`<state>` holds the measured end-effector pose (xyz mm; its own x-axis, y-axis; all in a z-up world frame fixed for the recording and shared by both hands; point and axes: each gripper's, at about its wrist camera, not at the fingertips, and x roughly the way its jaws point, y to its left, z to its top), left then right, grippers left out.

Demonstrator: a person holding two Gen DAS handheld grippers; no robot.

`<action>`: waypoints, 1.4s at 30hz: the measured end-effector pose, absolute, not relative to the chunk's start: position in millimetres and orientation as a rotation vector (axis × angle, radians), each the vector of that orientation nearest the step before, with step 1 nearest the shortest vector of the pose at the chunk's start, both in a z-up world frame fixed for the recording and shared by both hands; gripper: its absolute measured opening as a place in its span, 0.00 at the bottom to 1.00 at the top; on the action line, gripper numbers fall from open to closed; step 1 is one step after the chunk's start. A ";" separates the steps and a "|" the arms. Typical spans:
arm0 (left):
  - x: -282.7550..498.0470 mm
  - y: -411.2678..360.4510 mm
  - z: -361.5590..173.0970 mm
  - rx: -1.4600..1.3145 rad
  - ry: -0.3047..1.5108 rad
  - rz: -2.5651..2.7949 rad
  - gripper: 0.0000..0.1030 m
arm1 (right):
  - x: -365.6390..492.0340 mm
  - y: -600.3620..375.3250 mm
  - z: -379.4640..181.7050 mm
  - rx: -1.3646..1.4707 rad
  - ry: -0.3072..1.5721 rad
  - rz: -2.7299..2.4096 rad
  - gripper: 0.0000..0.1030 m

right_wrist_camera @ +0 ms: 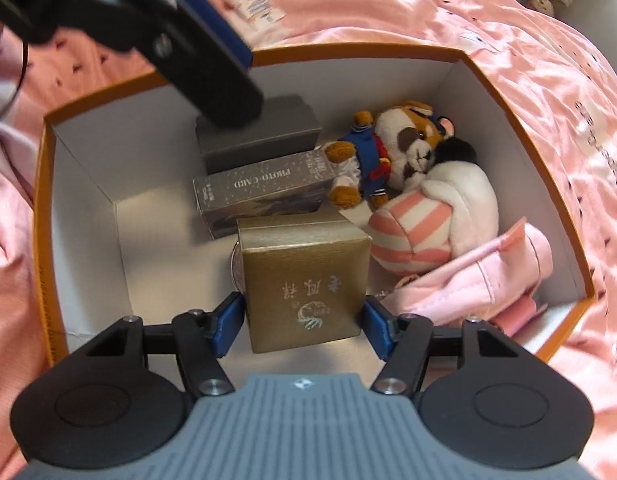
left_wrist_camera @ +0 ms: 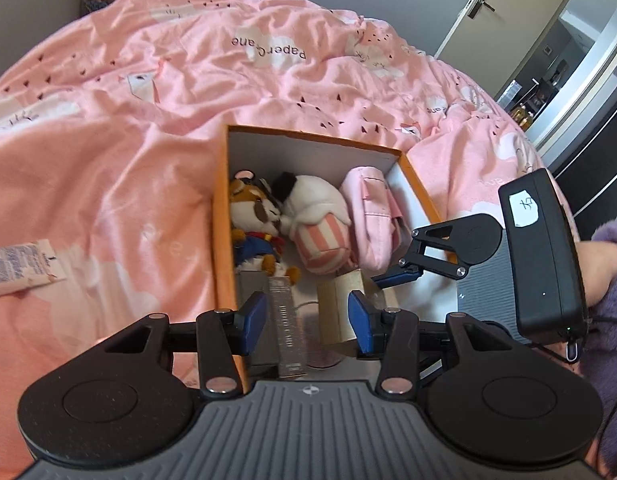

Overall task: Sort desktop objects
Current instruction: 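Lower the gold cube into the shoebox and open the left tool, then withdraw both tools from the shoebox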

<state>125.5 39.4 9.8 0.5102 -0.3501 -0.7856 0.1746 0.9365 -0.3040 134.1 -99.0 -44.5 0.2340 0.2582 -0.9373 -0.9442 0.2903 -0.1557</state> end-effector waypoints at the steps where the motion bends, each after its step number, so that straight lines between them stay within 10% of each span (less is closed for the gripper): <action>1: 123.6 41.6 10.6 -0.190 0.984 -0.308 0.50 | 134.0 -94.5 -45.1 -0.920 0.967 1.005 0.63; 42: 66.3 136.8 23.5 -0.185 0.977 -0.112 0.55 | 112.3 -64.7 -30.0 -1.136 0.847 1.095 0.64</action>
<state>66.3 136.8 23.5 0.5557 -0.1774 -0.8122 0.0115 0.9785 -0.2059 112.3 -64.7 -30.0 0.2720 0.2307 -0.9342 -0.9622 0.0543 -0.2668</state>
